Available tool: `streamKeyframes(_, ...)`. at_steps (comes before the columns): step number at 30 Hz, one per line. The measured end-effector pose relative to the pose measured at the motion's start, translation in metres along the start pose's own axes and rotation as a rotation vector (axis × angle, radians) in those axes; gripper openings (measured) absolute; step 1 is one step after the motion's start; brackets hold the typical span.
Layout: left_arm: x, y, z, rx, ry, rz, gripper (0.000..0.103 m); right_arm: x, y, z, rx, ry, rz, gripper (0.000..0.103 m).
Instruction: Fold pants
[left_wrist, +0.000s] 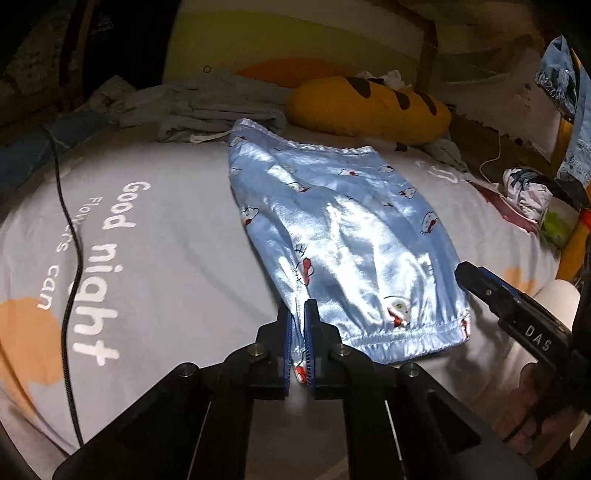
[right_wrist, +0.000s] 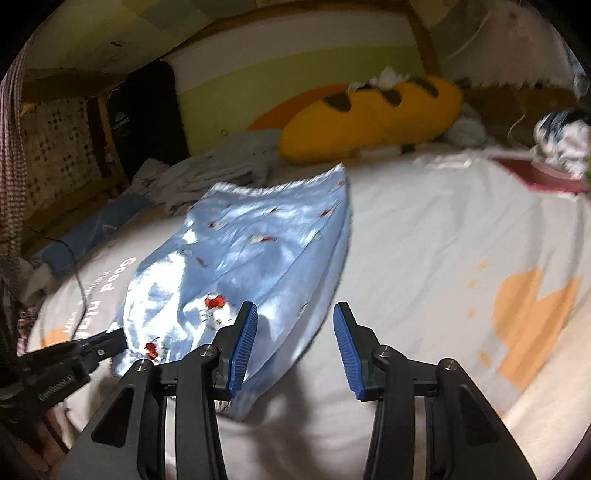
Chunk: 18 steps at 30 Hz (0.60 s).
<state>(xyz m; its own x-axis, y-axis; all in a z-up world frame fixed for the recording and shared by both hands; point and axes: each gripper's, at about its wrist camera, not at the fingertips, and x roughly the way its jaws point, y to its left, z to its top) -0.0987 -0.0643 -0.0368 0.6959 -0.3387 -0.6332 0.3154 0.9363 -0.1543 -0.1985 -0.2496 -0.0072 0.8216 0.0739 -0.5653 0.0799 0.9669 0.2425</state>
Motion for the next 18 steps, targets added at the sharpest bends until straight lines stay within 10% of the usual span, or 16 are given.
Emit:
streamKeyframes(5,0.003,0.01,-0.002,-0.023,0.006,0.017,0.004,0.003,0.011,-0.003,-0.041,0.008,0.024,0.044)
streamKeyframes(11,0.005,0.008,-0.003,-0.004,0.011,0.023,0.004,0.0,0.022,-0.005,-0.107,-0.014,-0.019,0.009)
streamKeyframes(18,0.006,0.007,-0.003,-0.001,0.021,0.032,0.004,-0.01,0.01,-0.002,-0.074,-0.043,-0.093,0.007)
